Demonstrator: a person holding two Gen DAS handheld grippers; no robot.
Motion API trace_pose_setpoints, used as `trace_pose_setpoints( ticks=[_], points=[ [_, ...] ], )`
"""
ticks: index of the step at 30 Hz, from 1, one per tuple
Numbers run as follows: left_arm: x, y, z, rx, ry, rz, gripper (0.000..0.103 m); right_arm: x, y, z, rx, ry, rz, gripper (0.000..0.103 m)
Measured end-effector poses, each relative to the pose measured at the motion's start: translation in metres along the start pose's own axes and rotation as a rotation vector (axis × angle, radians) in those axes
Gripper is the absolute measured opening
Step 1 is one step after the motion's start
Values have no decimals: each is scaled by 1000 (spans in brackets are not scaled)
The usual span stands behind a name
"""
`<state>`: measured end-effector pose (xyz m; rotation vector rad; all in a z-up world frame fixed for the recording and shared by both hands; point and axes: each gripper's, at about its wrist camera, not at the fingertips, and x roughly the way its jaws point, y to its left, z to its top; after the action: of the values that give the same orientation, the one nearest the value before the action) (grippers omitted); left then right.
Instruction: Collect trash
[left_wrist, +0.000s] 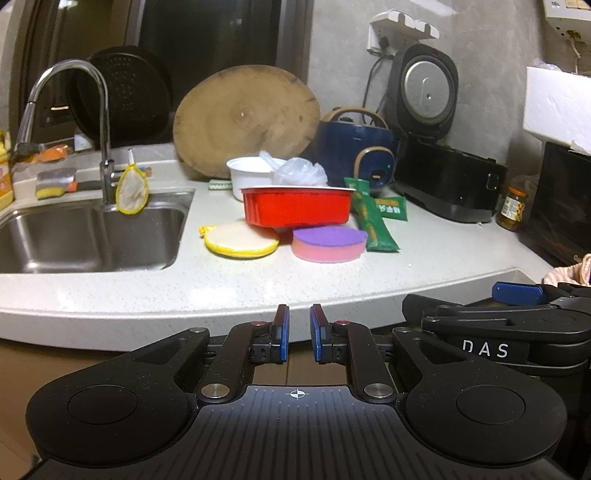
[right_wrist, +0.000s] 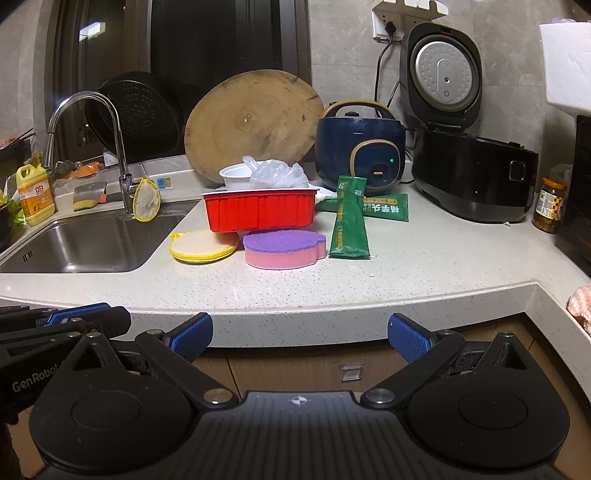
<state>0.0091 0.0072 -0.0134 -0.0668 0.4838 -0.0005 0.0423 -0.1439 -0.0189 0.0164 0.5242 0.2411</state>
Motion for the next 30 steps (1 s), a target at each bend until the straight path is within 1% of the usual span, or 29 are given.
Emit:
trace_pose_setpoints(
  ticks=[30],
  points=[
    [1, -5, -3, 0, 5, -8, 16, -1, -1, -3, 0, 4, -7, 101]
  ],
)
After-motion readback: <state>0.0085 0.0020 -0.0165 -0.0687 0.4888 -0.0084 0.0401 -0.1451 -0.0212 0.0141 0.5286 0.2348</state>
